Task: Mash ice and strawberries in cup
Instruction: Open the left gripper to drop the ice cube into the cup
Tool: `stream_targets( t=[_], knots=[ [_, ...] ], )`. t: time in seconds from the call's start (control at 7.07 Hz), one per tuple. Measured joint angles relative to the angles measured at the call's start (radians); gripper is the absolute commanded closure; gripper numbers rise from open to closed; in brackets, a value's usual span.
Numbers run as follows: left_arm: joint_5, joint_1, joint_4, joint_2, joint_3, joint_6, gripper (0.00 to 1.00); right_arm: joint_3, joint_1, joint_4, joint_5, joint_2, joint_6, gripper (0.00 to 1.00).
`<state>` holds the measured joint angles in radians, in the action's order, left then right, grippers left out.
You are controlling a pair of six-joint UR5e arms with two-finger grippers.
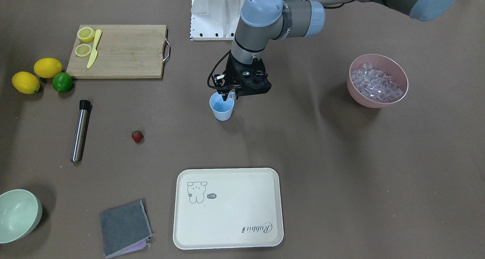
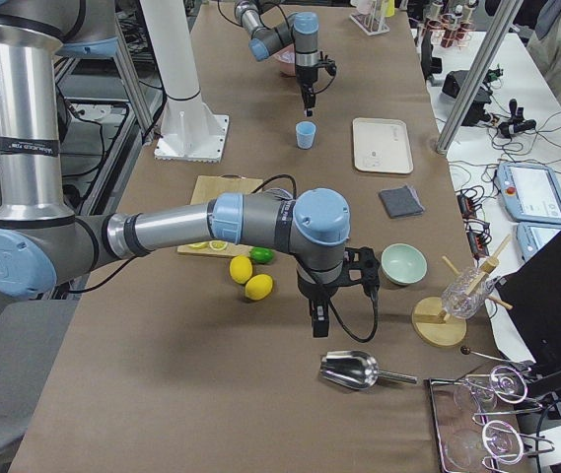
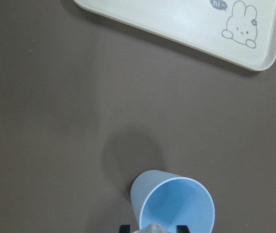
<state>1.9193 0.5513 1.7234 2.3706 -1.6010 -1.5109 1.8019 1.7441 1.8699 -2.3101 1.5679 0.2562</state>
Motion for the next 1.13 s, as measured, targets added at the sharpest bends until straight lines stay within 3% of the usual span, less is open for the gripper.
stream_targets(
  t=[0.28,0.42,0.57,1.13],
  knots=[
    [-0.036,-0.021,0.036,0.013,0.031,-0.023,0.65,0.002,0.0,0.0,0.001,0.004,0.0,0.0],
    [-0.041,-0.026,0.043,0.013,0.034,-0.029,0.15,0.002,0.0,0.0,0.002,0.004,0.0,0.0],
    [-0.043,-0.027,0.046,0.012,0.035,-0.031,0.04,0.003,0.0,0.0,0.002,0.006,0.001,0.0],
    [-0.041,-0.021,0.047,-0.004,0.013,-0.022,0.03,0.002,0.0,0.0,0.003,0.003,0.002,0.0]
  ],
)
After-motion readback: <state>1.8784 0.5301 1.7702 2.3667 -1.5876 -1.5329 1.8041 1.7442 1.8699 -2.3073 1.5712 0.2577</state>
